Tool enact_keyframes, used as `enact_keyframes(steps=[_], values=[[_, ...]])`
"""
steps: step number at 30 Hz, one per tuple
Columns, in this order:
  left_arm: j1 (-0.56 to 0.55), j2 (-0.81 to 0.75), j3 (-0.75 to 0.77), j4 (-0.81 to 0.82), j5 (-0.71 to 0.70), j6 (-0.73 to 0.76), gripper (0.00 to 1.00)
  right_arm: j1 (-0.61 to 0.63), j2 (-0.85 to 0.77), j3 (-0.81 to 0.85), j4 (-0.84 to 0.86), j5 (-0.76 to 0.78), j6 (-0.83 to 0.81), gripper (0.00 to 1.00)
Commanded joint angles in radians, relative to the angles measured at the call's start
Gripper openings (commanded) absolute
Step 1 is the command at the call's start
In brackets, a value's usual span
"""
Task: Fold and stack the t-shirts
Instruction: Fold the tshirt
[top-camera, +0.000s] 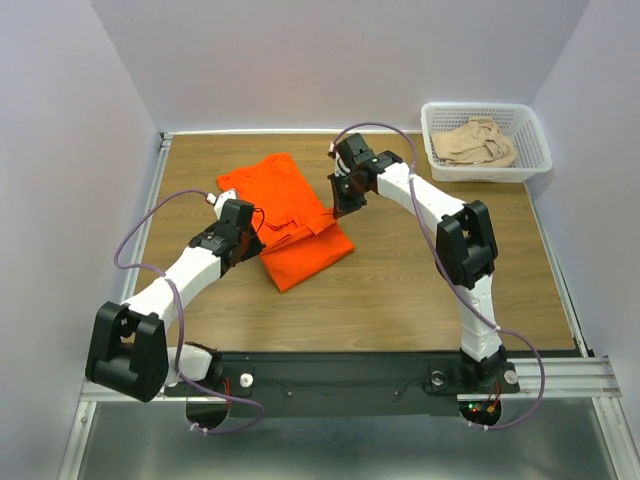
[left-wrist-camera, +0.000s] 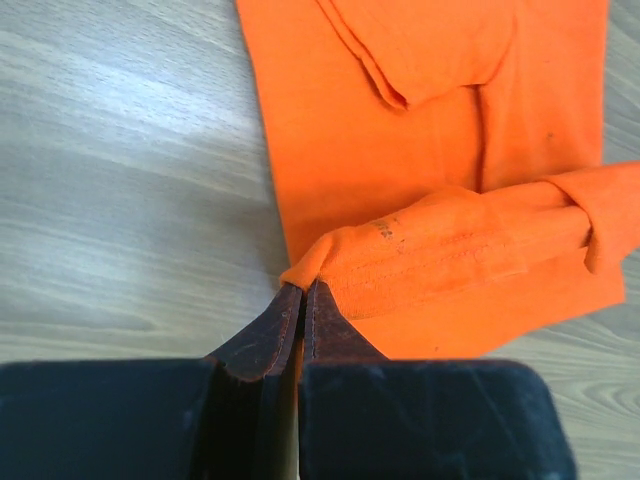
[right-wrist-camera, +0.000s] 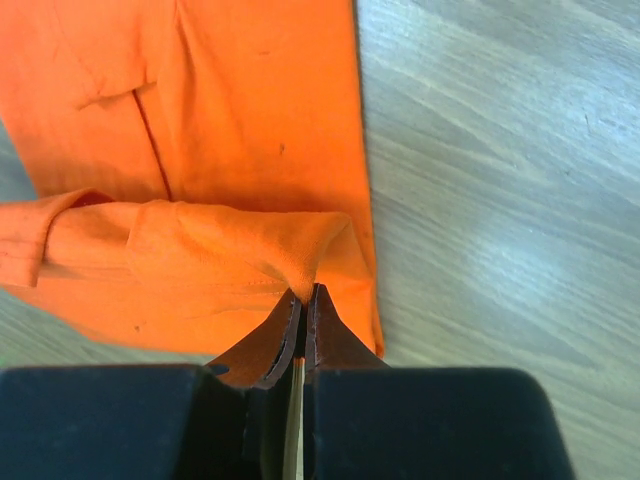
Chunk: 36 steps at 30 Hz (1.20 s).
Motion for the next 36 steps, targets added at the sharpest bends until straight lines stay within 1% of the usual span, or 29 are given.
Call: enact_keyframes(steps=[1,9,19,30,36], values=[[0.011,0.021,-0.031,0.062,-0.042,0.043,0.00,0.004,0.008,0.036,0.094,-0.003,-0.005,0.01],[0.019,0.078,-0.072,0.148,-0.057,0.070,0.00,0.005,0.028,-0.007,0.180,0.000,0.027,0.01],[0.022,0.125,-0.039,0.189,-0.072,0.090,0.00,0.002,0.034,-0.047,0.223,0.050,0.070,0.01],[0.024,0.145,-0.028,0.217,-0.052,0.106,0.00,0.004,-0.015,-0.137,0.258,0.107,0.102,0.01],[0.022,0.128,-0.031,0.235,-0.048,0.110,0.00,0.004,-0.081,-0.166,0.282,0.164,0.111,0.01]])
